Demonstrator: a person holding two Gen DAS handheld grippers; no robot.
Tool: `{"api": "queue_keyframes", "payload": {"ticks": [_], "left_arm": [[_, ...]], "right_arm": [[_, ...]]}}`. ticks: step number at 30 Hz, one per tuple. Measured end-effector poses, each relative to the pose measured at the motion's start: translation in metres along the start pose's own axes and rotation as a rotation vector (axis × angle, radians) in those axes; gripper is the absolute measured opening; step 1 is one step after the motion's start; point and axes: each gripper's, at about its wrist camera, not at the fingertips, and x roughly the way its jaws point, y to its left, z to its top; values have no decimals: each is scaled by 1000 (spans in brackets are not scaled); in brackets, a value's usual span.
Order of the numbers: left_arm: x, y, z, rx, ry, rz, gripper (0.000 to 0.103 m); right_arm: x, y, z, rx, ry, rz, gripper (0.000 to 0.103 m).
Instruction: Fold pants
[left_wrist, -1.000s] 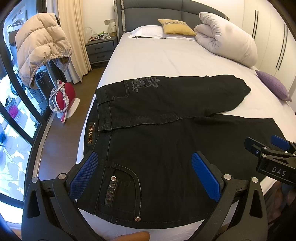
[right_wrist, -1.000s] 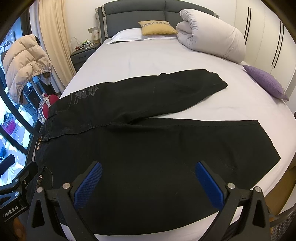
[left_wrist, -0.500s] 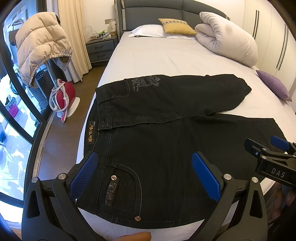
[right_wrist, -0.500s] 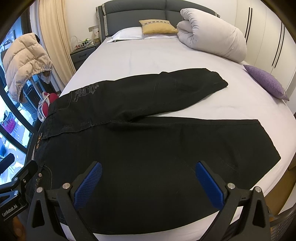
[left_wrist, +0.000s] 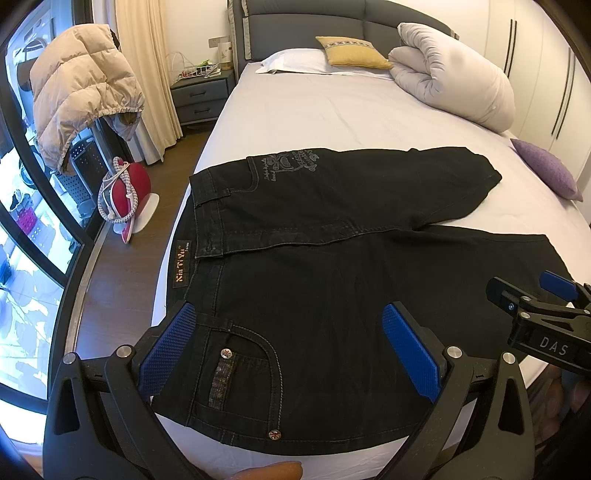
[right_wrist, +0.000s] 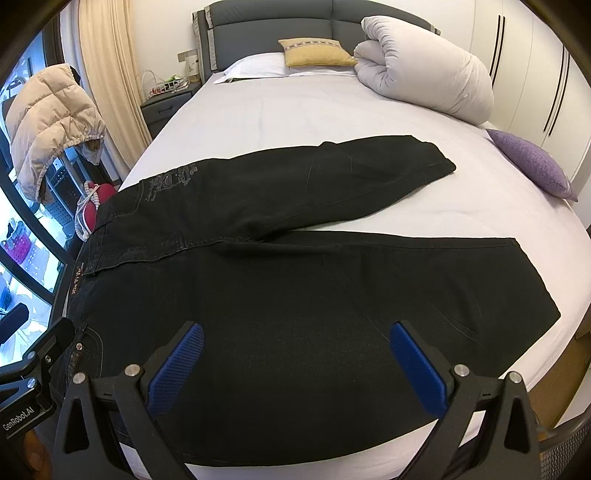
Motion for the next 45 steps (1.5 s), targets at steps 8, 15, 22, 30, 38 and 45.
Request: {"api": "queue_keyframes", "payload": {"ticks": [8,15,22,30,38,45], "left_arm": [[2,-1,-2,2,2,-1,103],[2,-1,-1,6,6,4,103],[3,-2,0,8,3,5,103],[2,-3,3,4,-6,8,103],[7,-6,7,56,-25,14,103],[30,24,37,-4,-27,-119,103]], "right_arm": [[1,0,-2,-2,2,-1,103],[1,1,-3,-4,5,-1,103],[3,2,-3,-9,11,0,103],[5,2,-1,-9,19,2,103],[10,1,4,-12,17,18,103],[10,-9,26,-2,-52,92,103]]}}
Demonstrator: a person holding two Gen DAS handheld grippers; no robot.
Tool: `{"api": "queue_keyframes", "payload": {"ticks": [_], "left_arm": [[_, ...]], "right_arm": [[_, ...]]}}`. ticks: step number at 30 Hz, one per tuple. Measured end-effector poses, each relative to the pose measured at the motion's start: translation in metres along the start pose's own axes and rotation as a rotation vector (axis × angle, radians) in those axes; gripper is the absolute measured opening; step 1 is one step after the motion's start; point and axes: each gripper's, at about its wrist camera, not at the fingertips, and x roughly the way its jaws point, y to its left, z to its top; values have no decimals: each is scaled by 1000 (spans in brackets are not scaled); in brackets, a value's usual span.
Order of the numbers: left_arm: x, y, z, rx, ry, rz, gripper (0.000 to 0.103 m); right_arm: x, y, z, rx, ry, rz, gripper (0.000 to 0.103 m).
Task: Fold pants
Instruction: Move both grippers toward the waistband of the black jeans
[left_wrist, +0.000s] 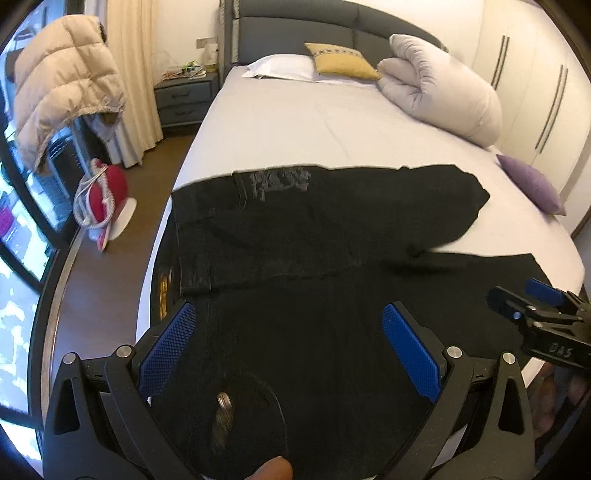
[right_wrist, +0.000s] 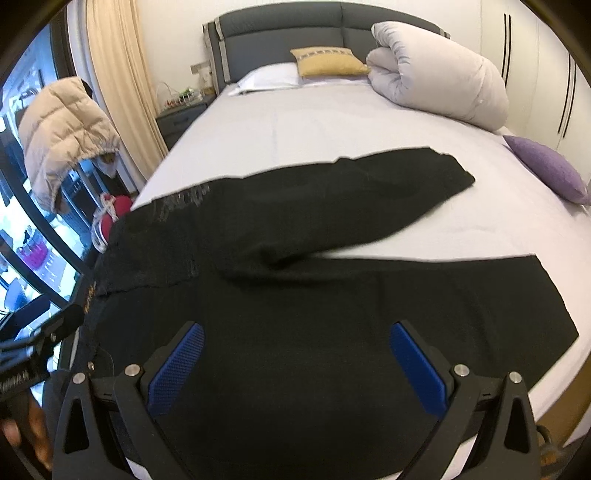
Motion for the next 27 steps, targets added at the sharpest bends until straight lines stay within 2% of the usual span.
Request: {"api": "queue_keyframes", "payload": {"ticks": [5,7,8,10,11,12,13,14,17,21,24,27], "left_arm": [[17,14,31,67,-86,-25,103],[23,20,43,66,-132,11,103],[30,22,50,68,-105,38,103],[57,32,67,44,30,121,103],[70,40,76,6,86,110,103],[79,48,83,-28,100,74,103],[87,57,92,-51,81,57,103],[95,63,102,-45,59,65,103],[124,75,134,18,65,39,103],[178,85,181,191,122,-26,103],[214,93,198,278,203,-101,102],[251,108,213,312,303,-187,101]], "right_arm": [[4,-10,23,15,-73,49,103],[11,-15,33,22,-80,57,103],[14,-17,38,27,-80,59,103],[23,-23,46,41,-76,70,103],[28,-25,49,48,-75,79,103],[33,-27,52,52,-72,89,103],[37,-29,54,51,-68,94,103],[41,-30,55,47,-60,99,103],[55,-32,57,28,-26,133,99],[68,-36,58,2,3,154,98],[77,-39,59,-16,21,164,98],[85,-39,59,-34,45,168,98]]}}
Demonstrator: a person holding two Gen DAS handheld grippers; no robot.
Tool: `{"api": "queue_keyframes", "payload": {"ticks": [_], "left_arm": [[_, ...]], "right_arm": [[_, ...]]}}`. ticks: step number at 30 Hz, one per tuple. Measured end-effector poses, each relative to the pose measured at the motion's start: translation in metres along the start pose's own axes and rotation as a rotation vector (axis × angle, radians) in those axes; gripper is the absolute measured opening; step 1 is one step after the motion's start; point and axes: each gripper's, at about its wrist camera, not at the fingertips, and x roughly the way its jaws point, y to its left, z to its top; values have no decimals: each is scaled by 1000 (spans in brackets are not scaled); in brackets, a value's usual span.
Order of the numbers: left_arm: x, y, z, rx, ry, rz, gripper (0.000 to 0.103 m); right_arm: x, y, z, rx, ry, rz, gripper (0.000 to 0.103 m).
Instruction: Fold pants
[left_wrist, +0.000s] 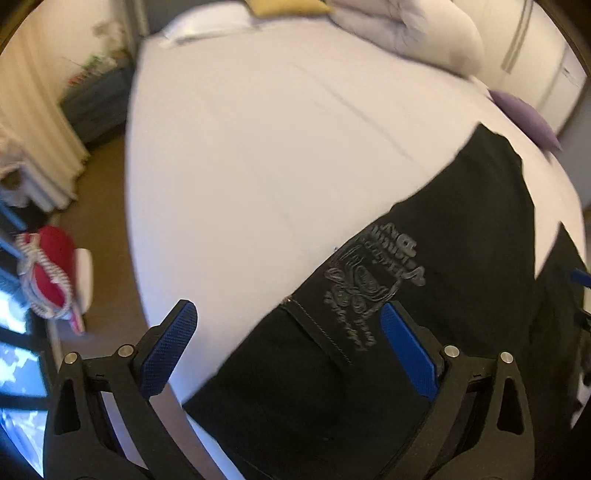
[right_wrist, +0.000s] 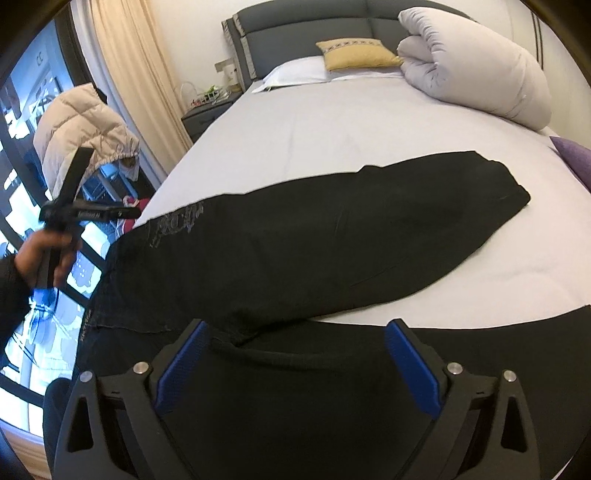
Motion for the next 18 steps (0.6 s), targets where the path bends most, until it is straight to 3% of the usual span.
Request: {"api": "queue_keyframes", "payload": {"ticks": [5,10,15,18], "left_arm": [[35,16,6,57,126,-74,98],[51,27,5,64,166,-113,93],[58,52,15,23,194,-155,66],[61,57,21,20,217,-177,37]], "right_arm": [[16,5,-3,-46,62,24,87],[27,13,-3,-90,102,42,81],[29,22,2,-117,103,42,81],[32,27,7,-125,104,48,81]]}}
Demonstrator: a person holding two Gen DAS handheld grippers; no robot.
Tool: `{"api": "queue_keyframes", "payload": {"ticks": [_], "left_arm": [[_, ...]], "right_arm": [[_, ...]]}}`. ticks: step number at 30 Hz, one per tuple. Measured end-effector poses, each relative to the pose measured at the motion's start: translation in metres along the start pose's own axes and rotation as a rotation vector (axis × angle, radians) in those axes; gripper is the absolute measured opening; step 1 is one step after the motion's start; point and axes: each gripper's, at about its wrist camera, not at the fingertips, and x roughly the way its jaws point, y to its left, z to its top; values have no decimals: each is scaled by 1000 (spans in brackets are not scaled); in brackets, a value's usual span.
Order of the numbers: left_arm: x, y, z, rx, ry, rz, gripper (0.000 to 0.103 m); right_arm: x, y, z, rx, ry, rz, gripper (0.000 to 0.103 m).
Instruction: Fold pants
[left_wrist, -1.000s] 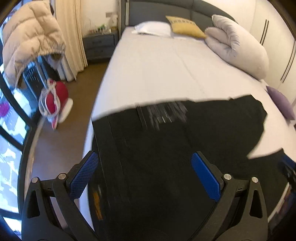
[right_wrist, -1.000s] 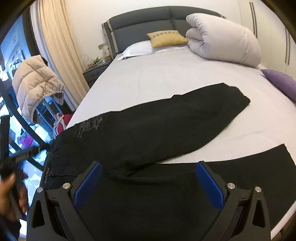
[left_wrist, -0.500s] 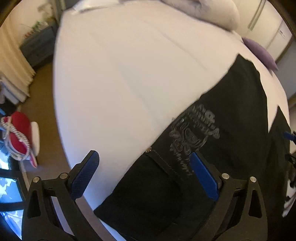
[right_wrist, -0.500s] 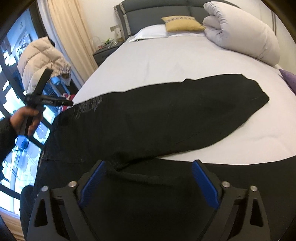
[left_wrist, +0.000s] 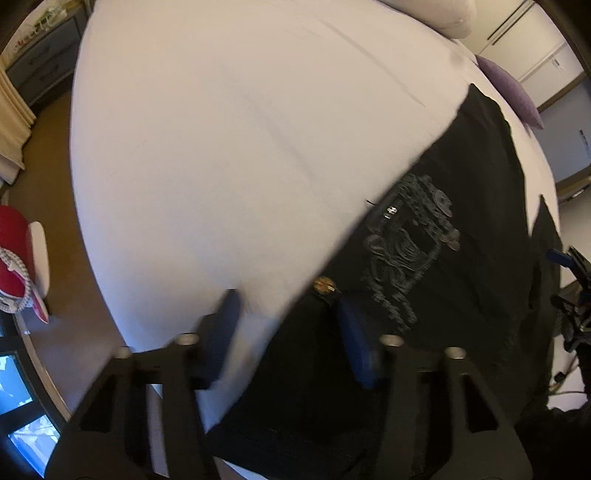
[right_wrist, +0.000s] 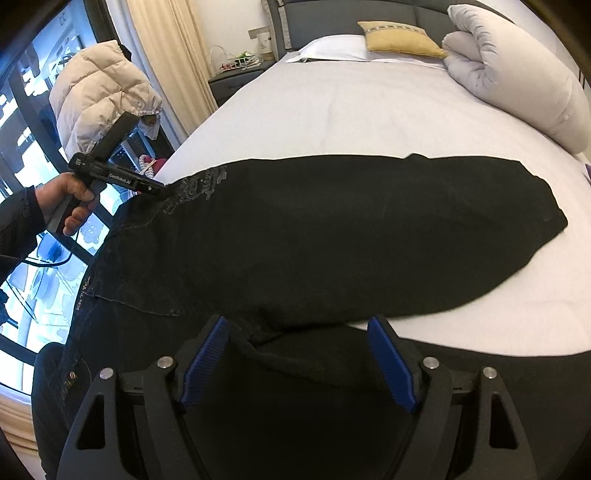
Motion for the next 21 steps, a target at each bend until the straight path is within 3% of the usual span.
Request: {"api": "queue_keyframes", "payload": {"ticks": [1,4,8,12,16,21], "left_arm": [[1,-3,0,18,12,-2,27],[3,-15,-1,58,15,44,21],[-5,-19,-7,48,-49,63,8],[-34,-26,-28,40,-158,94,5],[-43,-47,-44,47,-247,132,5],[-60,-75,-76,64,-350,184,5]], "right_arm": [[2,1,3,0,3,5,81],[6,8,13,-11,6,16,81],[11,23,31,-76,-5,17,79],[17,44,60,-205,-27,40,79],[33,74,102,-424,-39,43,78],[60,107,147,-682,-15,43,71]]}}
